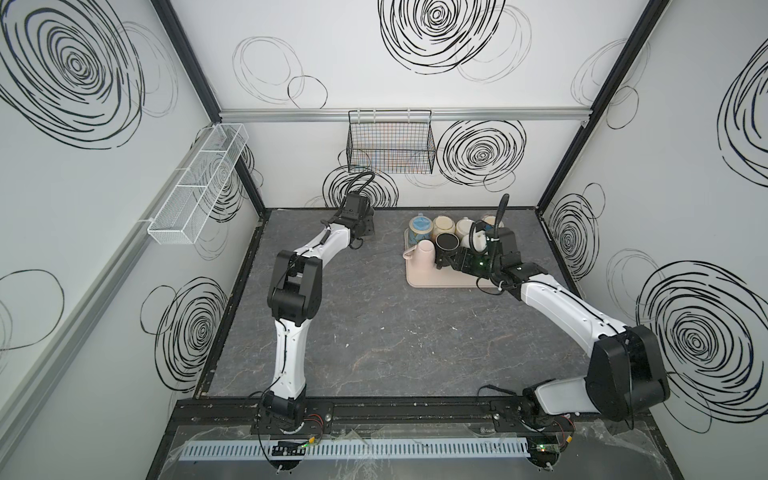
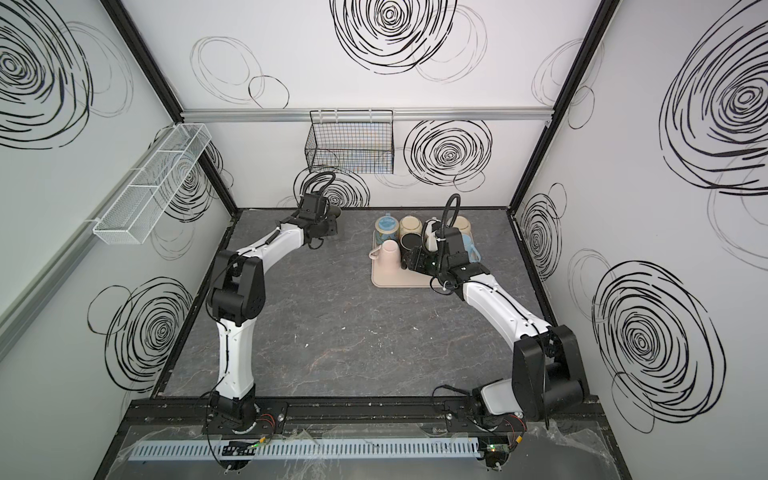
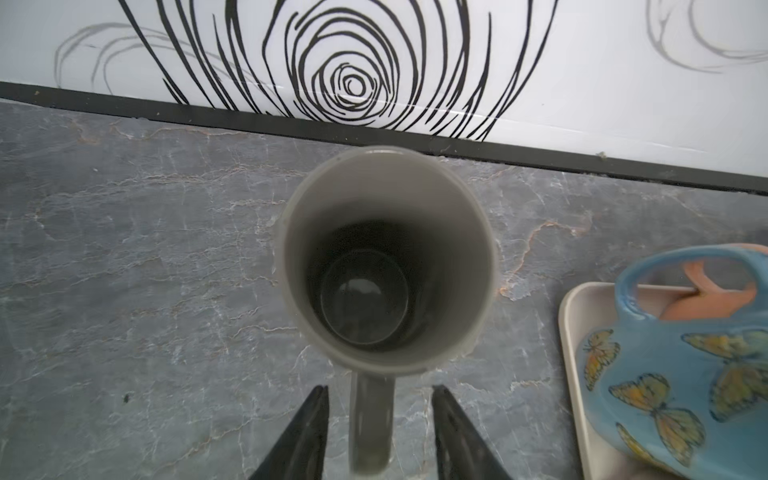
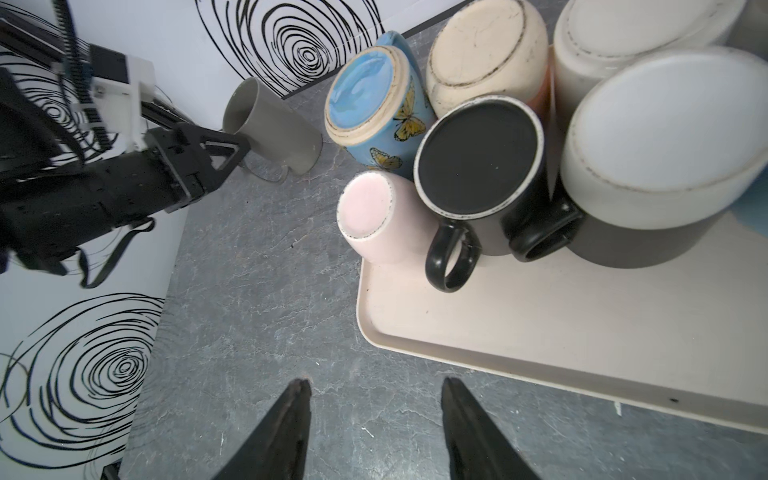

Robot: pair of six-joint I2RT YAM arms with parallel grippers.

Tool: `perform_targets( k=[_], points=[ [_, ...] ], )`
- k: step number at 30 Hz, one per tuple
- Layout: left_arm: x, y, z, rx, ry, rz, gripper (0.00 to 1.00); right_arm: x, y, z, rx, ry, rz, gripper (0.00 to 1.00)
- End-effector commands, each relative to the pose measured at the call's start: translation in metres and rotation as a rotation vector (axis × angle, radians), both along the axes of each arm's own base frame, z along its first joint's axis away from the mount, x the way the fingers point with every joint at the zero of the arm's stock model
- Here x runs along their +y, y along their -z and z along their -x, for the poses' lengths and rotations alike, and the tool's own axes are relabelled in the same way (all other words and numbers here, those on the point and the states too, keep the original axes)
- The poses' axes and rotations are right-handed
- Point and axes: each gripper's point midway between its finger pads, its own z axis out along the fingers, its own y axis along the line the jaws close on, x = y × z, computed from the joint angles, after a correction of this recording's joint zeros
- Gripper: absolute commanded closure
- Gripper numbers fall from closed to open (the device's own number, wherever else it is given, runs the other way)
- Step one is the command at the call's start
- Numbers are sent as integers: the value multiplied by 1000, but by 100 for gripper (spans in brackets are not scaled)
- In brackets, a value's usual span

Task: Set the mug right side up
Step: 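Lower the grey mug upright onto the table with the left gripper, release, then draw the left gripper back while the right gripper moves over the black mug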

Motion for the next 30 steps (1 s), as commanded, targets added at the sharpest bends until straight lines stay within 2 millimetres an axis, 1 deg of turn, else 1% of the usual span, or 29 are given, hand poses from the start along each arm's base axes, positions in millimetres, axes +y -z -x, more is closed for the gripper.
perform_targets(
  k=[1, 3, 6, 8, 10, 12, 14, 17, 20, 23, 26, 30],
  points=[
    [-2, -63, 6, -149, 18, 48, 55, -17, 0, -6, 12, 41, 104, 45],
    [0, -68, 17, -162, 21, 56, 54, -23, 6, -10, 34, 58, 155, 45],
    [3, -73, 36, -174, 27, 73, 53, -26, 13, -15, 64, 75, 212, 45],
    [2, -73, 51, -176, 33, 95, 52, -23, 15, -18, 69, 73, 233, 44],
    [0, -72, 70, -177, 42, 117, 52, -16, 17, -20, 78, 64, 254, 43],
    [-5, -68, 91, -175, 56, 121, 52, -9, 20, -23, 87, 57, 276, 42],
    [-12, -58, 116, -160, 71, 120, 51, -1, 24, -26, 97, 42, 289, 42],
    [-18, -45, 148, -141, 94, 124, 51, 5, 31, -31, 125, 41, 312, 42],
    [-22, -32, 173, -123, 114, 118, 50, 8, 39, -39, 163, 51, 328, 44],
    [-20, -19, 191, -78, 123, 107, 50, 13, 46, -46, 193, 59, 330, 45],
    [-22, -12, 205, -58, 139, 100, 50, 19, 53, -49, 204, 61, 341, 43],
    [-26, -5, 219, -46, 157, 98, 49, 16, 63, -50, 211, 78, 378, 42]
  ],
)
